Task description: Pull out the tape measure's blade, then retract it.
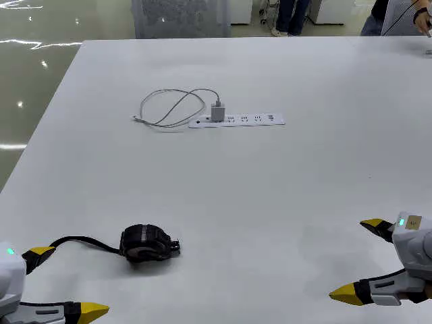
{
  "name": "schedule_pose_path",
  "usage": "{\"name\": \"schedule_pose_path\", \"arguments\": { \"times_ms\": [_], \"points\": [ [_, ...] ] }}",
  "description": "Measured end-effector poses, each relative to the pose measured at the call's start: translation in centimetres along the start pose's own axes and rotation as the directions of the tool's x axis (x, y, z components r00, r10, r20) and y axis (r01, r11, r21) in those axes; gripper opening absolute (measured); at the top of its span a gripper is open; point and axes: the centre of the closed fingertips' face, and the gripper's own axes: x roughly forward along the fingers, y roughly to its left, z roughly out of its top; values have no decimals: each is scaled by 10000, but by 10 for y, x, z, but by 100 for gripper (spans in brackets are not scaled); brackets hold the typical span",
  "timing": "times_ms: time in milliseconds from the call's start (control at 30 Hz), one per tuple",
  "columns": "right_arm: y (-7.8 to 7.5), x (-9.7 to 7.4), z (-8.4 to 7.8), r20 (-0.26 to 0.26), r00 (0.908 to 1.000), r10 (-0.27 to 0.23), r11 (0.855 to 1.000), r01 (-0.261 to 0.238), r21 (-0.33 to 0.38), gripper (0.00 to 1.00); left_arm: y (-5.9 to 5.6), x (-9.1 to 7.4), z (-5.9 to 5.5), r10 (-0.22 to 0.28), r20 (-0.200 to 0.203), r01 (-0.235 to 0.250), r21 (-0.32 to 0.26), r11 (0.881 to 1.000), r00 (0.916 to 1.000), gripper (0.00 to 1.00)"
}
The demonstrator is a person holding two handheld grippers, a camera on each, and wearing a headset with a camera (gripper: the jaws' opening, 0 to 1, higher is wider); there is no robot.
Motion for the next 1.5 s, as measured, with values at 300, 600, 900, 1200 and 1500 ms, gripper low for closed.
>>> {"name": "schedule_pose_path", "arguments": {
  "times_ms": [300,600,900,1200,1500],
  "points": [
    [11,1,-4,-364,9985,405,9991,-410,-111,99,1,0,1,12,16,-12,-82,10000,10000,99],
    [11,2,-1,-265,9991,321,9990,-313,308,99,3,-2,5,70,77,-69,-128,9999,9999,99],
    [8,-2,0,-332,9994,95,9996,-87,262,99,3,-2,2,21,1,-21,-82,10000,10000,99],
    [-3,-3,9,43,9999,-117,9998,118,-174,99,4,-1,11,-140,103,138,204,9997,9998,96],
    [-12,5,16,10,10000,3,9988,-2,-484,99,4,11,26,-516,-166,528,806,9953,9985,96]
  ]
}}
